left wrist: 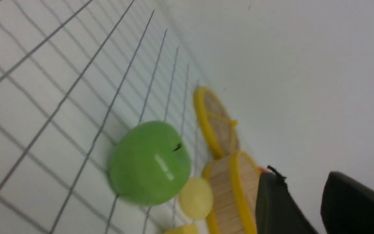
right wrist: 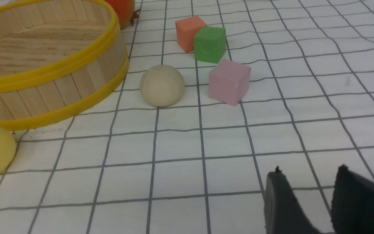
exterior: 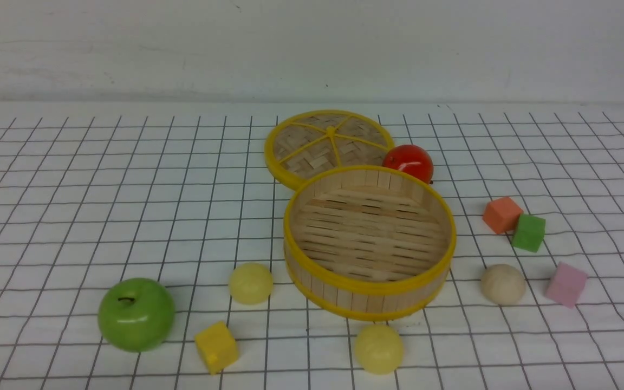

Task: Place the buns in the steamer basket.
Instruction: Use the left arm to grab a steamed stuffed bun

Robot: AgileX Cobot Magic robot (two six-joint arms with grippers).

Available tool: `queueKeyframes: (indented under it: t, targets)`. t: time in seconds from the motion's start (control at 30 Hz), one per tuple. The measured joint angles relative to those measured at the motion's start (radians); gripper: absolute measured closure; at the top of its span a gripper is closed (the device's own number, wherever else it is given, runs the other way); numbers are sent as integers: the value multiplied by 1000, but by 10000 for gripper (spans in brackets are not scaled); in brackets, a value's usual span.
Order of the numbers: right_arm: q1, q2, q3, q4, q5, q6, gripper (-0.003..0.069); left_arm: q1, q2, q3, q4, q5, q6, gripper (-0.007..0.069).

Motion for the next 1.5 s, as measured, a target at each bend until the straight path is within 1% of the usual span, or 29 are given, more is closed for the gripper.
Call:
queueKeyframes:
  t: [0.03,0.1,0.2,0.23,0.27,0.33,0.37,0.43,0.5,0.53,0.57,0.63,0.67,0.7,0.73,0.77,0.8,0.87,0.9,0.93,0.97,1.0,1.07,1.2,1.27,1.4,1.43,1.47,1.5]
  targets:
    - [0,0,0,0,0,0,419,-2,0,-21,-16,21,-3,423]
    - [0,0,0,-1,0,0,419,-18,2,-110,-18,138,11,463]
    - [0,0,0,-1,0,0,419,-48,75,-325,26,366,136,552]
    - [0,0,0,-1,0,0,419,-49,84,-339,35,379,153,557]
    - [0,0,0,-1,0,0,419,-53,156,-431,70,479,195,592]
    - [0,0,0,-1,0,0,419,-53,306,-565,158,646,236,631]
    - [0,0,0,-1,0,0,419,-53,336,-587,175,677,239,638]
    - [0,0,0,-2,0,0,419,-53,529,-703,268,851,250,638]
    - [0,0,0,-2,0,0,419,-53,687,-768,341,937,260,638]
    - [0,0,0,-2,0,0,419,-53,703,-773,353,942,265,638]
    - [0,0,0,-2,0,0,419,-53,834,-810,386,948,297,638]
    - [0,0,0,-2,0,0,419,-53,930,-839,382,925,343,638]
    - [0,0,0,-3,0,0,419,-58,1009,-859,356,907,382,638]
    - [0,0,0,-3,0,0,419,-62,1034,-868,351,901,389,638]
    - [0,0,0,-3,0,0,419,-94,1126,-905,296,882,442,638]
    - [0,0,0,-3,0,0,419,-100,1136,-910,283,880,447,638]
    - [0,0,0,-3,0,0,419,-150,1204,-944,237,865,484,638]
    - [0,0,0,-3,0,0,419,-231,1282,-995,204,839,502,638]
    - [0,0,0,-3,0,0,419,-294,1339,-1027,202,826,505,638]
    - [0,0,0,-3,0,0,419,-302,1347,-1032,204,824,505,638]
    - [0,0,0,-3,0,0,419,-353,1405,-1078,219,812,504,638]
    - [0,0,0,-3,0,0,419,-381,1447,-1103,231,809,503,638]
    - [0,0,0,-3,0,0,419,-415,1531,-1164,268,804,499,638]
    - [0,0,0,-3,0,0,419,-421,1662,-1266,304,794,496,634]
    - [0,0,0,-3,0,0,419,-411,1729,-1326,316,790,496,603]
    - [0,0,0,-3,0,0,419,-406,1815,-1403,369,783,496,489]
    - [0,0,0,-3,0,0,419,-406,1818,-1406,372,783,496,489]
    - [0,0,0,-3,0,0,419,-406,1842,-1419,395,777,496,438]
    - [0,0,0,-3,0,0,419,-406,1854,-1422,407,773,496,408]
